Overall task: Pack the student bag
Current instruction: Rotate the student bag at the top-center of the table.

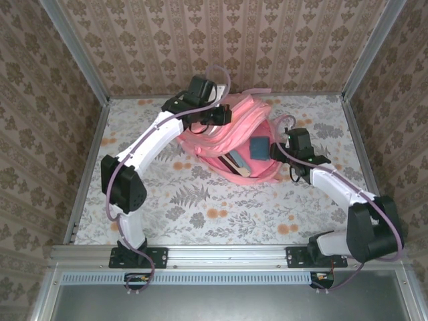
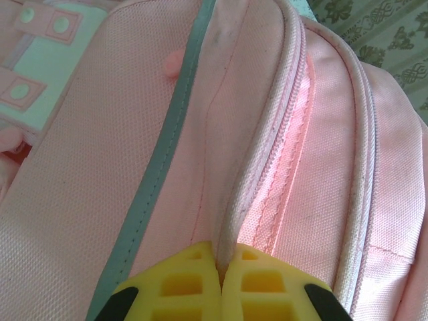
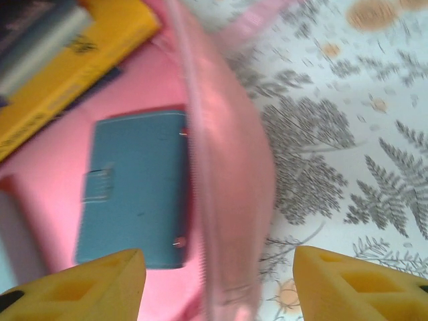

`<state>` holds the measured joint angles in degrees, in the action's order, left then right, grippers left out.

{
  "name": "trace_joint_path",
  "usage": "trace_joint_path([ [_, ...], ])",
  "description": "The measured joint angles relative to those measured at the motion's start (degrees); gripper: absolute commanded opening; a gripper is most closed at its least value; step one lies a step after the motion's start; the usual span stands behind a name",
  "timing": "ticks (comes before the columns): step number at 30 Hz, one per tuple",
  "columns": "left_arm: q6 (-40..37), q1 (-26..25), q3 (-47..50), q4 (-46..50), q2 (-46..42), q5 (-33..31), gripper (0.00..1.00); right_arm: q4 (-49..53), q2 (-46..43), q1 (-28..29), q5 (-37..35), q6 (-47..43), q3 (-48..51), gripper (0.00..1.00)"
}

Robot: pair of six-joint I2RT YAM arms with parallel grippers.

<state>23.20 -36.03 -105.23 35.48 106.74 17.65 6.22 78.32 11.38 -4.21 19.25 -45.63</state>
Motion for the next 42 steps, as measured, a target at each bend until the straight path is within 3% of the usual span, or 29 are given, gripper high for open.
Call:
trace_joint_path([
  [8, 0.6, 0.1, 10.1, -0.2, -10.9, -3.9, 0.0, 1.7, 10.4, -1.4, 5.9, 2.5, -4.7, 0.58],
  [10, 0.8, 0.1, 11.8, 0.3, -12.9, -4.2, 0.0, 1.7, 11.8, -1.4, 7.8, 2.9, -4.8, 0.5],
  [12, 0.9, 0.0, 12.9, 0.9, -13.9, -4.2, 0.0, 1.7, 12.8, -1.4, 9.7, 3.5, -4.9, 0.5],
  [18, 1.3, 0.0, 14.0, 1.3, -14.3, -3.5, 0.0, 1.3, 13.8, -1.0, 14.0, 3.5, -5.1, 0.63],
  [20, 1.3, 0.0, 14.0, 1.3, -14.3, -3.3, 0.0, 1.3, 14.5, -0.8, 15.6, 3.3, -5.7, 0.63],
  [22, 1.3, 0.0, 14.0, 1.3, -14.3, -3.3, 0.0, 1.3, 16.2, -0.2, 17.2, 3.0, -7.2, 0.53],
  [26, 1.2, -0.1, 14.0, 1.4, -14.3, -3.5, 0.0, 1.6, 19.7, 0.1, 18.0, 3.3, -9.7, 0.02],
  [32, -0.6, -1.2, 11.9, 3.6, -12.7, -5.0, 0.0, 0.3, 17.8, 0.4, 15.2, 5.6, -7.9, 0.0],
  [42, -9.1, -7.5, -6.7, 7.8, 0.9, -6.8, 0.0, 3.7, -11.4, -0.6, 3.0, 10.6, 10.1, 0.0],
])
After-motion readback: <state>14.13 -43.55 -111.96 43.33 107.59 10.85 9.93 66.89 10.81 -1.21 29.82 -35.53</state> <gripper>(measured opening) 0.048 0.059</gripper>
